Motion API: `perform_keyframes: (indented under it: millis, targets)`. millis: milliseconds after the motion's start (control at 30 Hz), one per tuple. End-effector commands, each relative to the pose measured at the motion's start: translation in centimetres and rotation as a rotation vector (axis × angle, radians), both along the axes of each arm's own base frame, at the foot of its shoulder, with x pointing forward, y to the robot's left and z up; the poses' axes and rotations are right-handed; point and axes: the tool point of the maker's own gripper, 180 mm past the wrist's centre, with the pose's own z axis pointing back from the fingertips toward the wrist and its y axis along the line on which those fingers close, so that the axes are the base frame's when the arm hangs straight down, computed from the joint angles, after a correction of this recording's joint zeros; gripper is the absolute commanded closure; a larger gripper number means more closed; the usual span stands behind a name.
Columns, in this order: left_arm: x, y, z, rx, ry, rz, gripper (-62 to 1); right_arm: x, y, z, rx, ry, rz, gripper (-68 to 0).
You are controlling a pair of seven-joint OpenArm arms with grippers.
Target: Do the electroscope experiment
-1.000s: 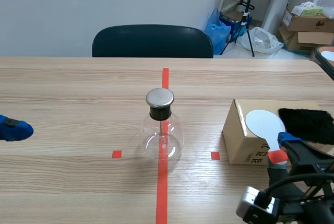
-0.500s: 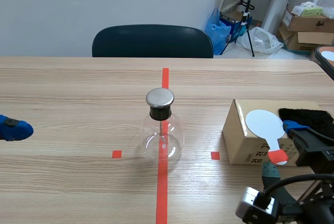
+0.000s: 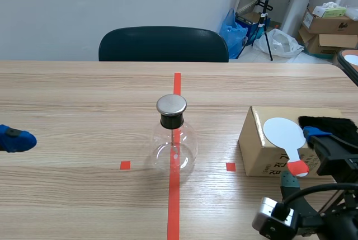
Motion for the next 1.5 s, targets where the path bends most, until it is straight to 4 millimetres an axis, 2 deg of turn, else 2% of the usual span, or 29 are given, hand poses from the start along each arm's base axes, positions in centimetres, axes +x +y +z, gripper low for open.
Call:
perform_keyframes:
  millis: [0,200,400,1467]
  targets:
    - [0.0,-0.3,0.7,-0.034,-0.009,-0.002,-62.3,0.4,-0.2,1.4,-0.015,-0.071,0.000,-67.9]
    - [0.0,-0.3,0.7,-0.034,-0.009,-0.002,-62.3,0.4,-0.2,1.4,-0.015,-0.071,0.000,-67.9]
    - [0.0,-0.3,0.7,-0.033,-0.012,0.000,-62.3,0.4,-0.6,0.1,0.001,0.003,-0.021,-67.9]
    - [0.3,-0.2,0.7,-0.026,-0.029,0.012,-62.3,0.4,-0.7,0.1,-0.010,0.002,-0.024,-67.9]
